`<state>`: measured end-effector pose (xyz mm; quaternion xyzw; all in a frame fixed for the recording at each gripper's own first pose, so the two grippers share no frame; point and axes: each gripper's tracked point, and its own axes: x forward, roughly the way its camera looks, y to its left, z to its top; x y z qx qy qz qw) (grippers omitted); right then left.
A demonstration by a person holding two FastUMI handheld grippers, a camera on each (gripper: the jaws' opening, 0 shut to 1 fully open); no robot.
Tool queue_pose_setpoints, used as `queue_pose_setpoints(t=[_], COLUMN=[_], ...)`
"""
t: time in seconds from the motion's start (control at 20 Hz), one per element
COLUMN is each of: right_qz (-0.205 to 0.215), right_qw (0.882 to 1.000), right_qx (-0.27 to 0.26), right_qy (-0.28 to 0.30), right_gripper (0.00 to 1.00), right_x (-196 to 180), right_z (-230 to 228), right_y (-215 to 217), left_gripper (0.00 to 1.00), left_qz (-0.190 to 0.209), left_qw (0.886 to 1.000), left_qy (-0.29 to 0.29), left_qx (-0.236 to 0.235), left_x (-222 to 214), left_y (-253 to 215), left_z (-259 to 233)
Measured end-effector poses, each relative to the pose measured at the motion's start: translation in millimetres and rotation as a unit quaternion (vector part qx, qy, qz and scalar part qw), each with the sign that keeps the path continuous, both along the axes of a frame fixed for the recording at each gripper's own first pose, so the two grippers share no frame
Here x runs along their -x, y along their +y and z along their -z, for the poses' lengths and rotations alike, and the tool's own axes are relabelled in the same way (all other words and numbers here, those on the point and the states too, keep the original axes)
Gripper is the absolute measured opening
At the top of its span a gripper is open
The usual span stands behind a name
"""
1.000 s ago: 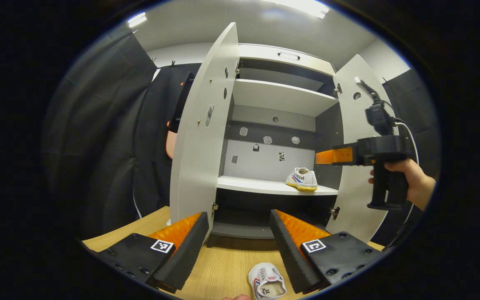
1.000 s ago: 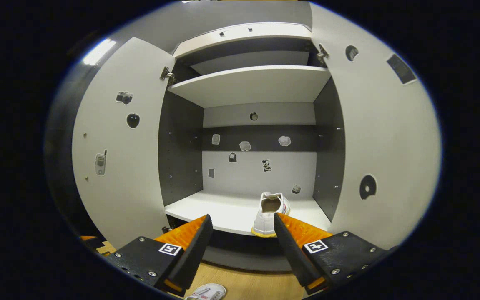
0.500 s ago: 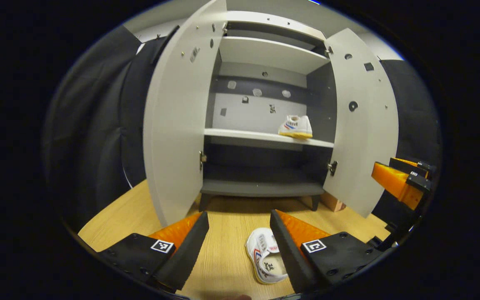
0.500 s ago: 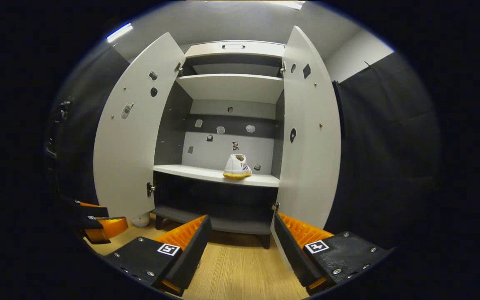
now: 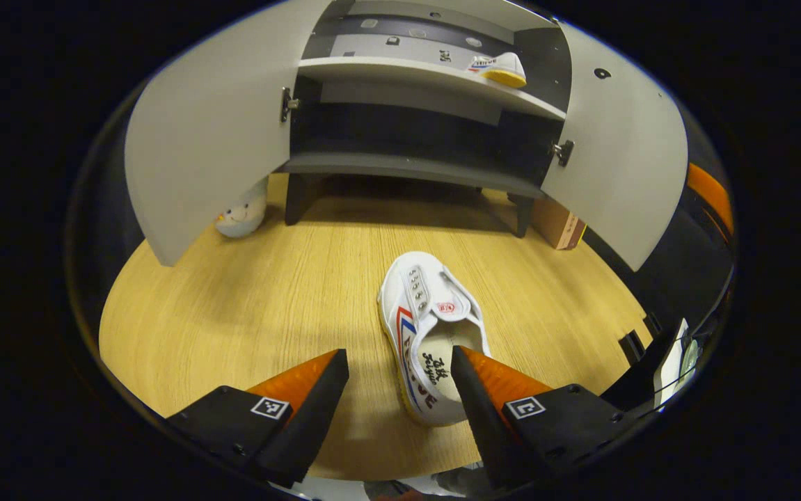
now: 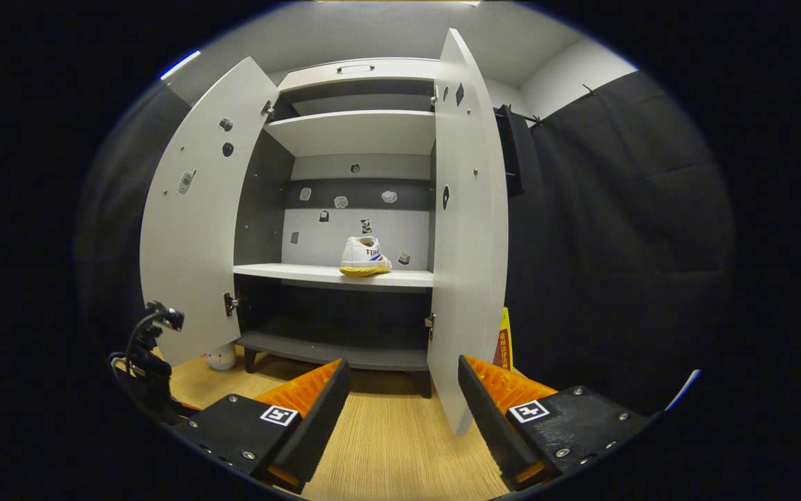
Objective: Grab one shoe with the right hand and put it into the shoe cabinet, grab the other shoe with the left hand and put it into the shoe cabinet; then close the right door with the right hand and the left door with the left hand.
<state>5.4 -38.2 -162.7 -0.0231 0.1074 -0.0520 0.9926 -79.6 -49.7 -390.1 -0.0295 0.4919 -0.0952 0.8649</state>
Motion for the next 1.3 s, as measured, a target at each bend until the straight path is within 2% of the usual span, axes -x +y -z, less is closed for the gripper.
queue_pose_setpoints(t=[0.1,0.25,0.4,0.55,0.65,0.7,0.75,0.85,0.9,0.95,1.1,1.3], right_qz=[0.003,0.009,0.011,0.007,0.002,0.001,0.002,-0.001,-0.004,-0.005,0.000,0.001], right_qw=[1.000,1.000,1.000,1.000,1.000,1.000,1.000,1.000,1.000,0.999,0.999,0.999], right_qx=[-0.008,-0.010,-0.006,-0.004,-0.005,-0.006,-0.004,-0.002,-0.005,-0.007,-0.003,0.000], right_qy=[-0.001,-0.006,-0.012,-0.015,-0.025,-0.028,-0.029,-0.028,-0.031,-0.034,-0.039,-0.045], right_gripper=[0.94,0.94,0.94,0.94,0.94,0.94,0.94,0.94,0.94,0.94,0.94,0.94], right_x=[-1.1,-1.6,-1.0,-1.1,-2.7,-4.9,-7.0,-11.2,-12.6,-13.9,-14.4,-14.2], right_z=[-0.4,-5.9,-17.3,-43.5,-68.3,-77.8,-85.0,-94.5,-98.7,-102.5,-106.1,-104.9], right_y=[-3.6,-9.6,-13.7,-12.6,-10.7,-9.7,-10.9,-10.2,-8.9,-8.4,-12.8,-14.1], left_gripper=[0.97,1.00,0.97,0.97,0.85,0.65,0.61,0.39,0.20,0.13,0.10,0.10], left_qz=[-0.005,-0.024,-0.036,-0.018,0.005,0.014,0.017,-0.001,-0.009,-0.019,-0.061,-0.107], left_qw=[1.000,0.999,0.999,0.999,0.999,0.998,0.997,0.996,0.995,0.995,0.993,0.986], left_qy=[0.003,-0.011,-0.019,-0.025,-0.045,-0.062,-0.071,-0.083,-0.083,-0.081,-0.085,-0.115], left_qx=[-0.016,-0.027,-0.012,0.005,0.006,-0.011,-0.022,-0.042,-0.048,-0.052,-0.047,-0.055], left_x=[-5.9,-30.6,-53.0,-64.9,-71.9,-76.5,-78.7,-82.8,-82.8,-83.8,-75.2,-64.2], left_y=[1.6,6.5,4.2,-6.8,-18.5,-15.2,-11.4,-3.0,3.2,7.5,21.2,42.1], left_z=[16.7,36.4,57.0,70.4,71.3,70.7,71.2,70.3,69.8,69.1,44.5,-31.1])
